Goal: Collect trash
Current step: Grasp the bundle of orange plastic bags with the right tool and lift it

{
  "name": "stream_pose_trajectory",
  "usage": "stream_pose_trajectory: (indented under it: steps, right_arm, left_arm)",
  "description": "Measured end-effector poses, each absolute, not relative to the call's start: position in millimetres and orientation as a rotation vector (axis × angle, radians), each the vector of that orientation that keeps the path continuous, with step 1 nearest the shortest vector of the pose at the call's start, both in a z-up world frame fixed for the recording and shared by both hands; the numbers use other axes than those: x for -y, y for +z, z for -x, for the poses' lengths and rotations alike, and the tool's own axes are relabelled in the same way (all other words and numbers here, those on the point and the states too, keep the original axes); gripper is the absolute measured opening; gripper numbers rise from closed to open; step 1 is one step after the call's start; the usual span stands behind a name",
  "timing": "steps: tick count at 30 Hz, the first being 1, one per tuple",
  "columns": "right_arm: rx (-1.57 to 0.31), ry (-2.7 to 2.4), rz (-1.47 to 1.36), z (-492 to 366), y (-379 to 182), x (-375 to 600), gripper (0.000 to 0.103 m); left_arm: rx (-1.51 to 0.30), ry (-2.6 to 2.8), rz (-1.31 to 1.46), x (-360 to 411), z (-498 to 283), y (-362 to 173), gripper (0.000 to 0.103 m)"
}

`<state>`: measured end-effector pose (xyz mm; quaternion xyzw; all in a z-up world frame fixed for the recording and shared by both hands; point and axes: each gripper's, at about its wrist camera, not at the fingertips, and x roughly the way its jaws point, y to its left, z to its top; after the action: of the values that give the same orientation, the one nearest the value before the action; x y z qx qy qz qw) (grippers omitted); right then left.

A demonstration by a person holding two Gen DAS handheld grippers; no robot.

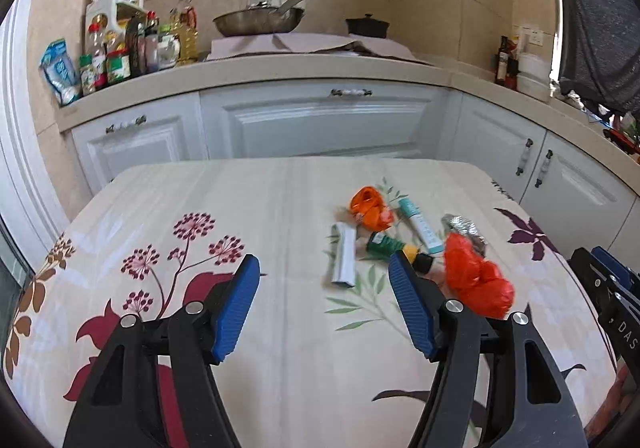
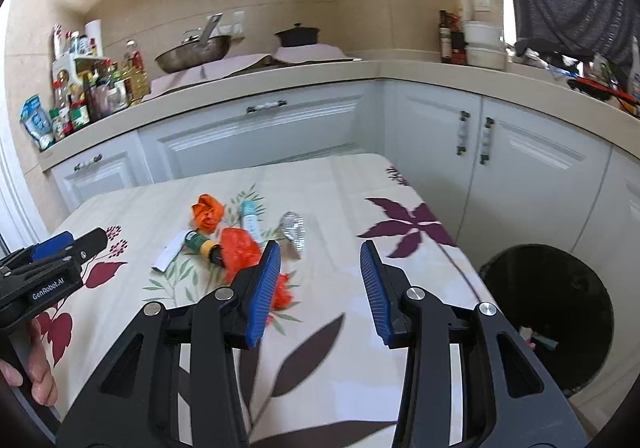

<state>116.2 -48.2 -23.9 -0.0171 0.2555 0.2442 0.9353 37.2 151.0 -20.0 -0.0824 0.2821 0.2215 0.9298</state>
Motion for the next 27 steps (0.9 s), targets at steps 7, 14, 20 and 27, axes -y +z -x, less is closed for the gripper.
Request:
stream_pose_trajectory:
  steps: [7, 14, 20, 27]
  right_arm:
    - [-0.555, 0.527, 0.037, -122.4, -29.7, 26.2, 0.040]
    - [-0.584, 0.542, 0.071, -132.2, -37.5, 4.0, 0.050]
    - [-0.669, 0.574, 0.076, -145.4, -49.8, -14.1, 0.053]
    - [-0.739, 0.575, 0.102, -158.4, -58.2, -24.8, 0.055]
  left_arm:
    - [-0.589, 0.492, 0.191, -172.7, -33.6, -24.9, 0.065]
    - [-0.604, 0.503, 0.203, -181.5, -36.6, -32.5, 0.068]
    - [-0.641, 0.502, 0.196, -185.7, -43.8, -41.1, 0.072]
    - [-0.681, 0.483, 0.195, -186.4, -51.6, -48.1, 0.075]
